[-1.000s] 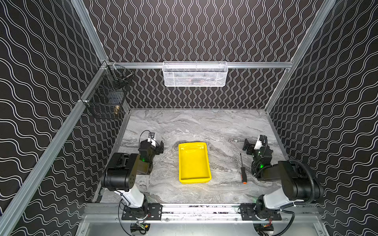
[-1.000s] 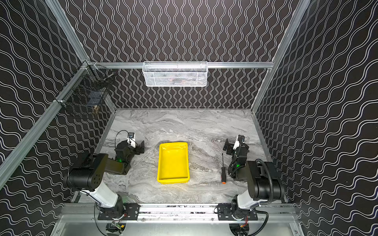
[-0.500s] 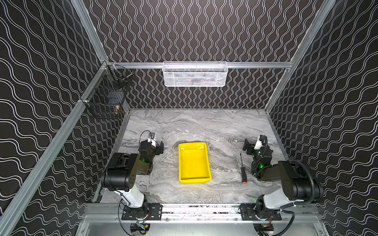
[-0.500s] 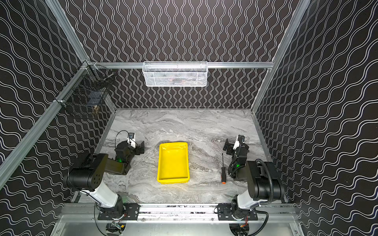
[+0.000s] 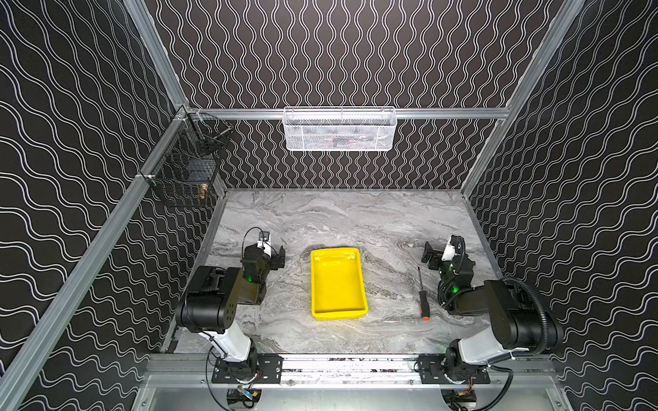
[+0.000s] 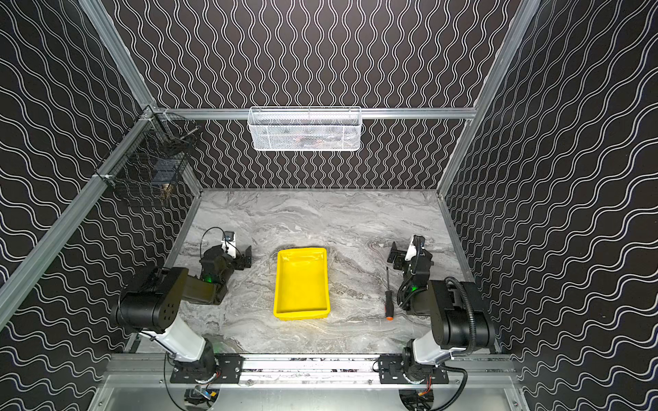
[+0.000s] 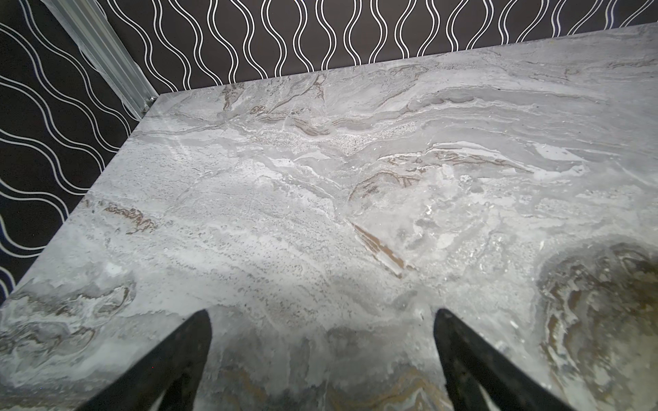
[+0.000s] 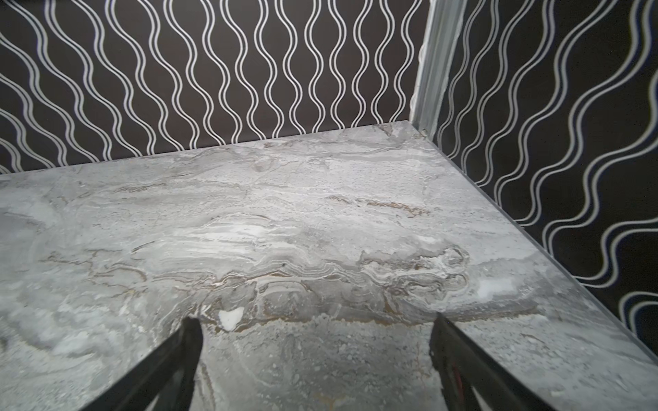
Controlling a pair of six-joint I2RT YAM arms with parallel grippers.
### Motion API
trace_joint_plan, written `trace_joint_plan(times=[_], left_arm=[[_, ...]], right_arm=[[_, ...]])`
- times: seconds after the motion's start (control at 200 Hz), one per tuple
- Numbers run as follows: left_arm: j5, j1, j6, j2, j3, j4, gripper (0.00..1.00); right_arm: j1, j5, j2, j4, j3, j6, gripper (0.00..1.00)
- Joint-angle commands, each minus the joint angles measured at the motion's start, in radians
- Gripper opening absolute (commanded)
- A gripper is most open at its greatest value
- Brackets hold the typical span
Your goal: Put the screwdriver in the bin
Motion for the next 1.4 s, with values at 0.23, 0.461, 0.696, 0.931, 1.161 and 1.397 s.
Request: trace_joint_plan(times=[0.23,0.461,0.696,0.931,1.161,1.397], left_arm=[[-0.001,0.001,0.014,-0.005,-0.001,0.025,0.99],[-0.01,-0.002,0.016,-0.02,0.006,-0.001,0.99],[-0.27,-0.12,0.015,-0.256,0.122,-0.353,0.99],[-0.311,-0.168,-0.242,-0.456,0.445,-0.962,0.99],[-0.108,-0.179,-0.349,-0.451,0.771,-1.374,0.99],[-0.023,-0.25,-0.292,-0.437,0.822,-1.465,0.99]], right_arm=[[0.001,-0.017,0.0,0.055,-0.001,-0.015,0.99],[0.001,0.008,-0.007,0.055,-0.001,-0.009,0.99],[0.004,0.045,-0.228,-0.481,0.166,0.088,0.99],[0.007,-0.058,-0.322,-0.989,0.405,0.222,0.98],[0.023,-0.126,-0.473,-1.412,0.57,0.28,0.98],[0.032,-0.181,-0.558,-1.758,0.622,0.31,0.96]])
